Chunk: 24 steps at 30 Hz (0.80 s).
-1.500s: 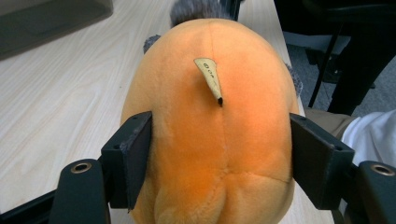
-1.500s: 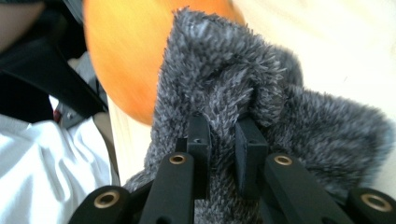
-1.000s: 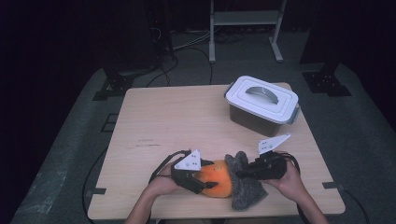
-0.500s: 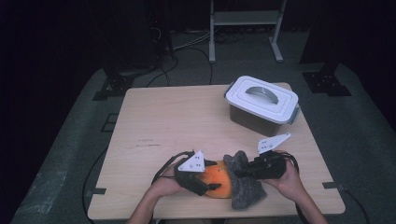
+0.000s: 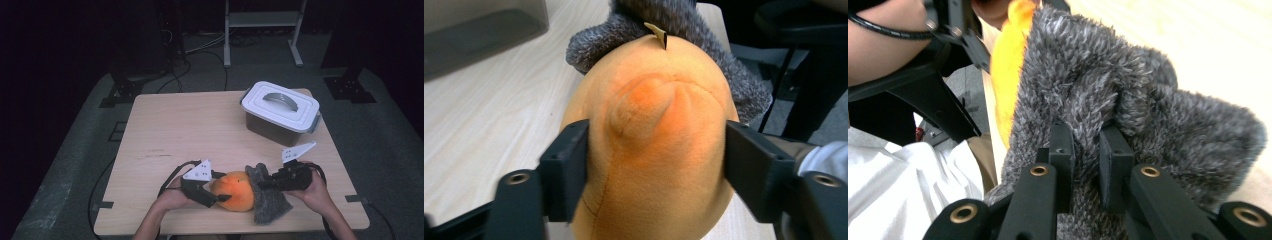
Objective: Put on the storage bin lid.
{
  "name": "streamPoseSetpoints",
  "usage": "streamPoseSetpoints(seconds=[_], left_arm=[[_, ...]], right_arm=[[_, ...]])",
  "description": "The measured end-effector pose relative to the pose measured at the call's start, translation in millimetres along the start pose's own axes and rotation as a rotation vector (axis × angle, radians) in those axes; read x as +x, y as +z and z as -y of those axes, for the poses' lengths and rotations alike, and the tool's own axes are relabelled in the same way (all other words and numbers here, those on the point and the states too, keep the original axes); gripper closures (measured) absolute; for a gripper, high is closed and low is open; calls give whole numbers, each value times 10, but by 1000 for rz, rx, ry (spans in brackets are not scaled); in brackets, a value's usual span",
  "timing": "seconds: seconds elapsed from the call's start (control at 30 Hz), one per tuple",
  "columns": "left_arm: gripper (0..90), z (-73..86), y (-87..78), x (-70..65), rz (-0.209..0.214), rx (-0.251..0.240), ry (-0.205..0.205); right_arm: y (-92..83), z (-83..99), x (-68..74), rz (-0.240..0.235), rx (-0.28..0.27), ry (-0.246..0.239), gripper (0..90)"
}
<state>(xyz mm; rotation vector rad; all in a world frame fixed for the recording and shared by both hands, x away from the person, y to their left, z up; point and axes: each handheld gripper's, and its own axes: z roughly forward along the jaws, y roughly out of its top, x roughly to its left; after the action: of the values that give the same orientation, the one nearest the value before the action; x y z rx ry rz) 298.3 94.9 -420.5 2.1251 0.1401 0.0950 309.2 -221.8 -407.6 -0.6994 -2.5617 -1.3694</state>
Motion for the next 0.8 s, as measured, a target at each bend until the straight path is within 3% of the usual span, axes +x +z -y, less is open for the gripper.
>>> streamPoseSetpoints(seconds=[0.13, 0.2, 0.3, 0.43, 0.6, 0.7, 0.8], left_arm=[[369, -70, 52, -64, -9, -4, 38], [382, -89, 48, -82, -22, 9, 66], [415, -71, 22, -68, -30, -19, 44], [443, -92, 5, -42, -24, -50, 20], [452, -174, -14, -90, -33, -42, 35], [459, -191, 10, -119, -45, -45, 33], [469, -210, -39, -106, -52, -55, 22]], right_arm=[[-41, -133, 140, -9, -52, -46, 791], [1, -163, 187, -1, -36, -68, 790], [29, -126, 147, -11, -25, -54, 791], [-29, -63, 84, 28, 2, -33, 790], [-138, -183, 229, 18, -77, -86, 791], [-89, -278, 334, 35, -53, -136, 791], [-13, -248, 299, 45, -19, -126, 791]])
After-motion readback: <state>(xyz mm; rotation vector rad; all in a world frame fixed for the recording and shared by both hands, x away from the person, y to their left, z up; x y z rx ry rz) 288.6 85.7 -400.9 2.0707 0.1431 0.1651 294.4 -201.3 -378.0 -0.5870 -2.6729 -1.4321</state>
